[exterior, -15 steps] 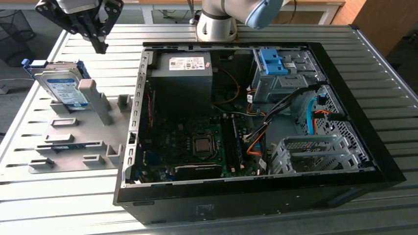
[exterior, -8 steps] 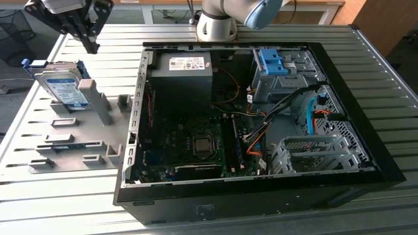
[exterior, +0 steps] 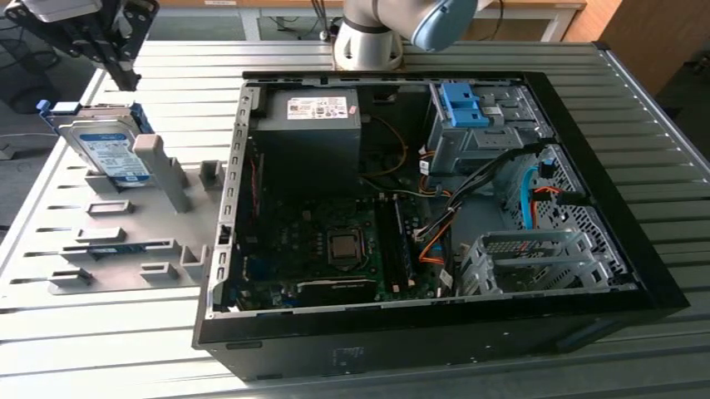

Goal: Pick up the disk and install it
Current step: 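Reach for the disk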

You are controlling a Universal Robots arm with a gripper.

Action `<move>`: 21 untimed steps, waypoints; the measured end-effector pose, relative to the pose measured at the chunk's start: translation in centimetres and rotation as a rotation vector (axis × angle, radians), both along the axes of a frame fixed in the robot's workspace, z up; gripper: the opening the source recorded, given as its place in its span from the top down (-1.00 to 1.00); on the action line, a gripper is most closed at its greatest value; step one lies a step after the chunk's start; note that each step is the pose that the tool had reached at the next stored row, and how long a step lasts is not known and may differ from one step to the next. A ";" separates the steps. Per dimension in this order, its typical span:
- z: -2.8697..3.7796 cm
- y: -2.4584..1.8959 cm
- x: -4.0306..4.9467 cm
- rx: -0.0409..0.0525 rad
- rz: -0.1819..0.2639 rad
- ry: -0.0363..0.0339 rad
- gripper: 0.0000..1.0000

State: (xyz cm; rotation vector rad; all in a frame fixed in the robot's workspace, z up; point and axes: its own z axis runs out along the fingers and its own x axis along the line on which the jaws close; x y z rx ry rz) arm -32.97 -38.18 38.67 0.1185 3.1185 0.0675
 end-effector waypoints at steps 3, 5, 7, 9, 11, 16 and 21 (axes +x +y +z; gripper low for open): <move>-0.05 0.09 -1.04 -0.0001 0.000 0.0002 0.79; -0.09 0.13 -1.70 -0.0001 0.000 0.0003 0.79; -0.14 0.17 -2.36 0.0000 0.000 0.0003 0.79; -0.18 0.20 -2.94 0.0000 0.000 0.0004 0.79; -0.21 0.22 -3.45 0.0000 0.000 0.0006 0.79; -0.29 0.24 -4.41 0.0000 0.000 0.0010 0.79; -0.30 0.24 -4.62 -0.0001 0.000 0.0012 0.79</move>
